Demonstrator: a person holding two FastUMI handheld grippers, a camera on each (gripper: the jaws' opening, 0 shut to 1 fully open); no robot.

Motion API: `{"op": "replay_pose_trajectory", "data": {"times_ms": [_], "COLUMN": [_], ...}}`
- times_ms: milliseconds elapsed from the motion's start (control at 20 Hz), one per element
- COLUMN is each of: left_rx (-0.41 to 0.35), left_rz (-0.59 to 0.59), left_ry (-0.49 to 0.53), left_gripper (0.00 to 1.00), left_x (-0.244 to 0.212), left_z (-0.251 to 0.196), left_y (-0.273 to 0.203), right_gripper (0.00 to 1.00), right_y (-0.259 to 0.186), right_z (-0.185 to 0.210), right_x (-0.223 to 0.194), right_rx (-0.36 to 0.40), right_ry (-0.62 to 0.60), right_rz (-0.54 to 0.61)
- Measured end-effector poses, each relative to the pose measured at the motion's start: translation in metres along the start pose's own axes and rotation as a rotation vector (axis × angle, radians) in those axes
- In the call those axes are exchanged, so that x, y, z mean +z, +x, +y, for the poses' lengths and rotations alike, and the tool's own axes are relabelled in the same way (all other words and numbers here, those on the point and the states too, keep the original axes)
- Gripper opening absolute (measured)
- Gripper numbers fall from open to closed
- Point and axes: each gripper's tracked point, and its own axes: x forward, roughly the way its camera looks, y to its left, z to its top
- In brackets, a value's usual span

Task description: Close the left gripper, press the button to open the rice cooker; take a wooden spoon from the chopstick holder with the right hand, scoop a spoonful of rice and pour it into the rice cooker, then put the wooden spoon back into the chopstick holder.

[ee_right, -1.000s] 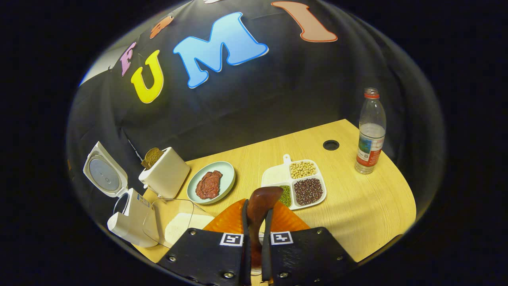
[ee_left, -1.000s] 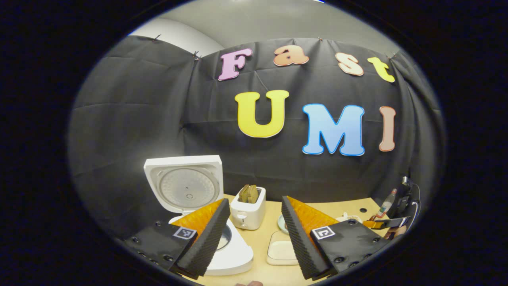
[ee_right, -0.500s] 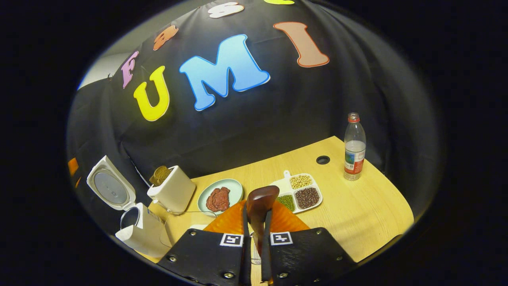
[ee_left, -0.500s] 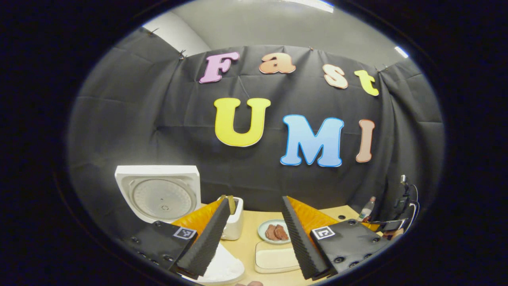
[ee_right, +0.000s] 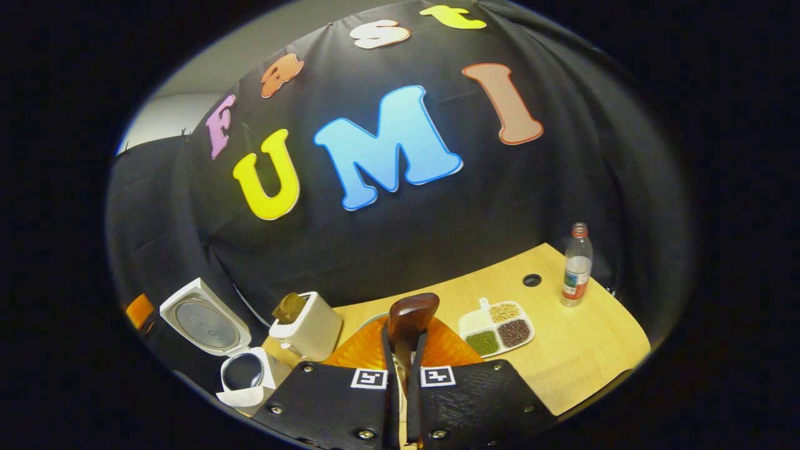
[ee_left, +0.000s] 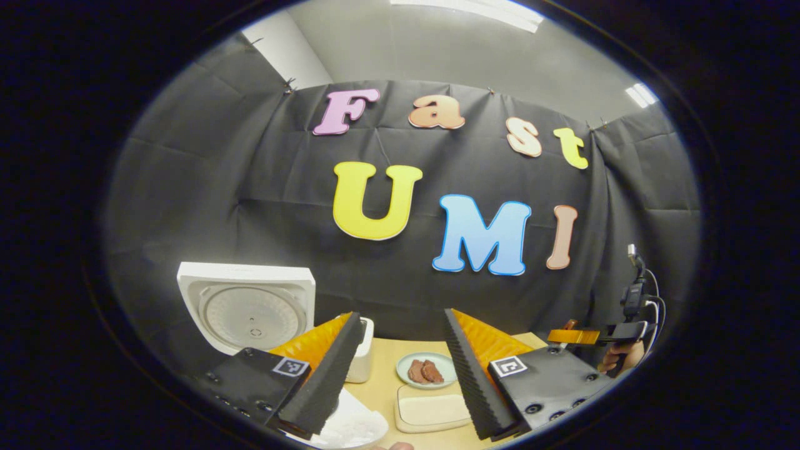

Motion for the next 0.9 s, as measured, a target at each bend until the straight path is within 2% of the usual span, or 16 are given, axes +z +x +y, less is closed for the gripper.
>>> {"op": "replay_pose_trajectory", "data": {"times_ms": [200,400,600,900], "left_rx": [0.041,0.077,0.111,0.140], "left_rz": [-0.021,-0.026,-0.024,-0.055], "left_ry": [0.034,0.039,0.029,0.027], "left_gripper": [0.90,0.90,0.90,0.90], "left_x": [0.011,0.013,0.012,0.026], "left_z": [0.003,0.003,0.007,0.013], "left_y": [-0.010,-0.018,-0.027,-0.036], "right_gripper": [0.05,0.05,0.05,0.05], "right_y": [0.033,0.064,0.089,0.109], "right_z": [0.035,0.051,0.051,0.047], "right_x": [-0.030,-0.074,-0.116,-0.146], "right_rx": [0.082,0.110,0.107,0.091], "right_ry": [-0.057,-0.133,-0.179,-0.296], "right_rz": [0.073,0.163,0.250,0.271]}}
